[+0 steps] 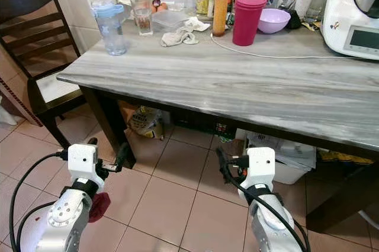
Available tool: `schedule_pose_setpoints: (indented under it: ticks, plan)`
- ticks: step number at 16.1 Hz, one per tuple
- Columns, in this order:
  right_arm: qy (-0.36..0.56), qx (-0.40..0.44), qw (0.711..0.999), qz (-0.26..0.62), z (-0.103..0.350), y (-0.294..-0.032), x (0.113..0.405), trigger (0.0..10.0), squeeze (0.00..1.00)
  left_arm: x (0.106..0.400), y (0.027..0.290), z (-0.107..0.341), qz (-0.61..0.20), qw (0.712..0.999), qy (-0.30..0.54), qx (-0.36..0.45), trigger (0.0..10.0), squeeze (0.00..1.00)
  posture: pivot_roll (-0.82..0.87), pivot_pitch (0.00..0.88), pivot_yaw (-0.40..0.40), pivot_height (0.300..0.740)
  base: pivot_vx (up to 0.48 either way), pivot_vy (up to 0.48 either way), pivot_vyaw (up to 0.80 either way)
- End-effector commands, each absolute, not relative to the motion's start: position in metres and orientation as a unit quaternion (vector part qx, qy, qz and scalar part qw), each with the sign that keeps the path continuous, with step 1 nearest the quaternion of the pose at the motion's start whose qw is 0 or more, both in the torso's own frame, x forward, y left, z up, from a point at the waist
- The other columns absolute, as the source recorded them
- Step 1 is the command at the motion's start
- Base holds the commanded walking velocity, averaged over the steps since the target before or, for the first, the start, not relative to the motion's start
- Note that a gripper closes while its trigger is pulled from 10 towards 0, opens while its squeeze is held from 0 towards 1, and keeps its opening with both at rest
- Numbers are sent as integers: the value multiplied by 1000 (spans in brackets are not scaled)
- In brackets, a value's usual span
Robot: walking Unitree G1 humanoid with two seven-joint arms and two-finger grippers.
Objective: Setting the table
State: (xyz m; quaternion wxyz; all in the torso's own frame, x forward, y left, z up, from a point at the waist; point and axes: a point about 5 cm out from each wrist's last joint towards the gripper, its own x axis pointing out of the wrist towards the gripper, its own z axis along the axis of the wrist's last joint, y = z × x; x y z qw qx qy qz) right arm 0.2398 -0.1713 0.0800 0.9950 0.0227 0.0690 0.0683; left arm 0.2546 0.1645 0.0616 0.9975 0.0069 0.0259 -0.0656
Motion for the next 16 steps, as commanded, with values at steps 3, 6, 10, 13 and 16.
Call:
schedule_pose_setpoints:
  ticks: [3, 6, 10, 13, 16]
  plan:
    - [72, 29, 995, 65, 81, -171, 239, 10000, 0, 254, 168, 56, -56, 997, 43, 11, 10000, 0, -220, 80, 38, 740, 0, 0, -692]
    - [72, 30, 995, 64, 81, -171, 239, 10000, 0, 255, 170, 55, -50, 998, 47, 15, 10000, 0, -219, 82, 40, 740, -183, 0, -785]
    - [71, 31, 995, 60, 81, -171, 240, 10000, 0, 257, 171, 56, -51, 997, 45, 20, 10000, 0, -221, 81, 47, 740, -286, 0, -425]
    - [67, 31, 995, 60, 82, -171, 242, 10000, 0, 261, 171, 59, -47, 998, 41, 20, 10000, 0, -220, 74, 43, 740, -290, 0, 0]
    - [67, 29, 996, 57, 82, -173, 243, 10000, 0, 262, 171, 60, -46, 998, 39, 21, 10000, 0, -219, 73, 41, 740, -317, 0, 0]
